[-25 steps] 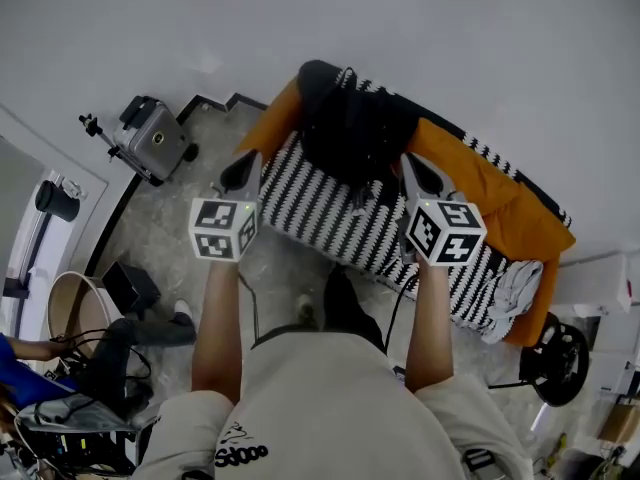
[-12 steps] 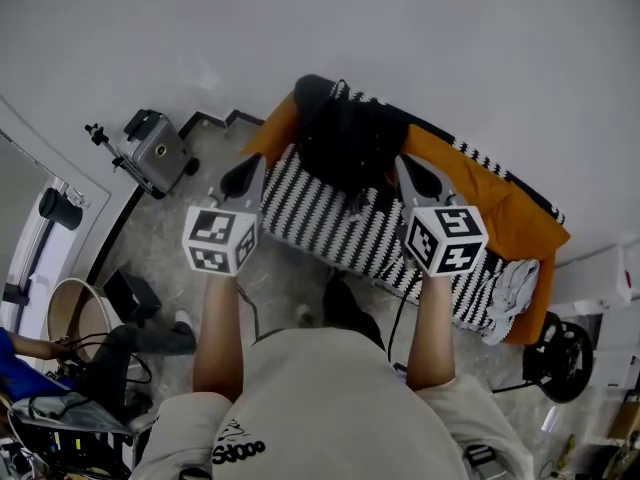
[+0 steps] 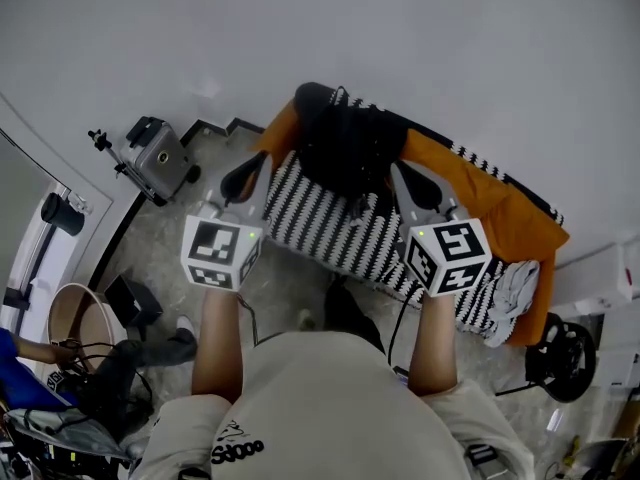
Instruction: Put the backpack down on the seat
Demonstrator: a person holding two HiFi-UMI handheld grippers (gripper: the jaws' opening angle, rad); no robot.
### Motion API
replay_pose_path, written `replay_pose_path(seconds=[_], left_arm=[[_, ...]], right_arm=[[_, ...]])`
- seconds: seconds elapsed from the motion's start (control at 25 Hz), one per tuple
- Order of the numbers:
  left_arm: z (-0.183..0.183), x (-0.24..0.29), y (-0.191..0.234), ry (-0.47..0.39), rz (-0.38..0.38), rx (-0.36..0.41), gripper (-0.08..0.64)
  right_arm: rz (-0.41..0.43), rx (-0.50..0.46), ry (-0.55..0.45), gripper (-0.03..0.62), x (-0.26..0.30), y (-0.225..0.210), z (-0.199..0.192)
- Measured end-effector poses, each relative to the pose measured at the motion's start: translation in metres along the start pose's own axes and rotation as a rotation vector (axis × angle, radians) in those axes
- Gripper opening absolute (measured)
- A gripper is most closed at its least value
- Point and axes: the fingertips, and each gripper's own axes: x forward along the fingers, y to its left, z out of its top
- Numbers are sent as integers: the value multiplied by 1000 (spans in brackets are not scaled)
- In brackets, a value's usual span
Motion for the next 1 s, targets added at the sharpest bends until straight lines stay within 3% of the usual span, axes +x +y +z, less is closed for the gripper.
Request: replay_pose_path(seconds=[0.24, 1.0], left_arm=[[2, -2, -3, -4, -28, 14, 9], [-26, 11, 24, 47, -20, 0, 9]], right_arm=[[-2, -30, 13, 3, 4, 6, 1], [-14, -37, 56, 3, 36, 8, -8]])
